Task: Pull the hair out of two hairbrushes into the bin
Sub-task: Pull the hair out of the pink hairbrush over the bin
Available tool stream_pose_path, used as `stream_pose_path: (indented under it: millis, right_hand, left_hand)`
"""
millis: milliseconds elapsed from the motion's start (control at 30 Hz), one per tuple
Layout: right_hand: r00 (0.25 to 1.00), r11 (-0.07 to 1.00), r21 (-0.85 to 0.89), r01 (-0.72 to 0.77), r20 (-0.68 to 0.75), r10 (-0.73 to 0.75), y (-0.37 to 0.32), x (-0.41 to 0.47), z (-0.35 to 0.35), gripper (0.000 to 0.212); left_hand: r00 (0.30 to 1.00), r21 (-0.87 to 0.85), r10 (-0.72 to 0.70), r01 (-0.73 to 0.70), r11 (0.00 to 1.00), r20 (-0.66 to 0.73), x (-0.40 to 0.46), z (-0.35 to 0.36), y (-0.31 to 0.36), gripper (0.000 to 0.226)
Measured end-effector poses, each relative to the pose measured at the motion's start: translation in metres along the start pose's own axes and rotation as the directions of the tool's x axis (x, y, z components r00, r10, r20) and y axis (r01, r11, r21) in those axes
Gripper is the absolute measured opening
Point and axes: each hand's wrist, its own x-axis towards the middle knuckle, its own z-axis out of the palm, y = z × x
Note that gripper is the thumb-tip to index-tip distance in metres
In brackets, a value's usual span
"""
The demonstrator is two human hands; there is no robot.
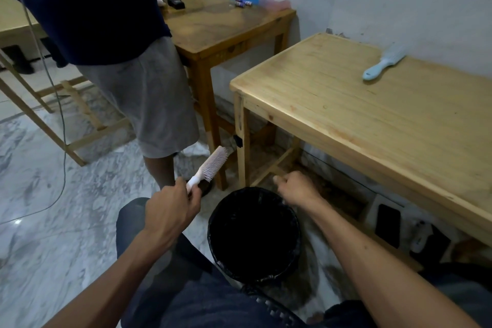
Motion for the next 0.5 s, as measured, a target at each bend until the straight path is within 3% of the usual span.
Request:
stream_pose_path:
  millis: [33, 67, 133, 200, 267, 367, 400, 500]
  right_hand:
    - [0.997, 0.999, -0.018, 0.027, 0.074, -0.026, -0.003, -0.002, -0.001, 0.033]
    - [0.991, 0.999, -0.021, 0.048, 0.124, -0.045, -0.006, -0.003, -0.002, 0.043]
    - [0.988, 0.997, 0.041, 0.065, 0.139, -0.070, -0.015, 0.002, -0.002, 0.087]
    - [0.988, 0.972, 0.227, 0.063, 0.122, -0.093, -0.021, 0.011, 0.001, 0.108]
    - [0.978, 0.889, 0.452, 0.081, 0.135, -0.157, -0.022, 0.020, 0.003, 0.094]
    - [0.957, 0.818, 0.550, 0.169, 0.108, -0.270, -0.026, 0.016, 0.000, 0.021]
    - [0.955, 0.802, 0.565, 0.191, 0.082, -0.284, -0.027, 0.012, 0.000, 0.012]
    - [0.957, 0.800, 0.555, 0.228, 0.026, -0.290, -0.026, 0.009, 0.001, 0.012]
  left_hand:
    - [0.999, -0.004, 0.040, -0.040, 0.999, -0.011, 0.000, -0.002, 0.003, 0.030]
    - [0.996, -0.005, 0.081, -0.081, 0.997, -0.024, 0.000, -0.004, 0.006, 0.030]
    - [0.987, 0.006, 0.156, -0.155, 0.988, -0.051, -0.001, -0.008, 0.014, 0.030]
    - [0.972, 0.017, 0.224, -0.223, 0.975, -0.070, -0.002, -0.012, 0.018, 0.029]
    - [0.955, 0.015, 0.285, -0.285, 0.959, -0.084, -0.003, -0.014, 0.016, 0.028]
    - [0.943, -0.017, 0.313, -0.317, 0.948, -0.115, -0.003, -0.017, 0.008, 0.027]
    - [0.945, -0.021, 0.303, -0.308, 0.951, -0.123, -0.003, -0.017, 0.003, 0.028]
    - [0.963, -0.002, 0.239, -0.241, 0.970, -0.124, 0.000, -0.015, -0.010, 0.035]
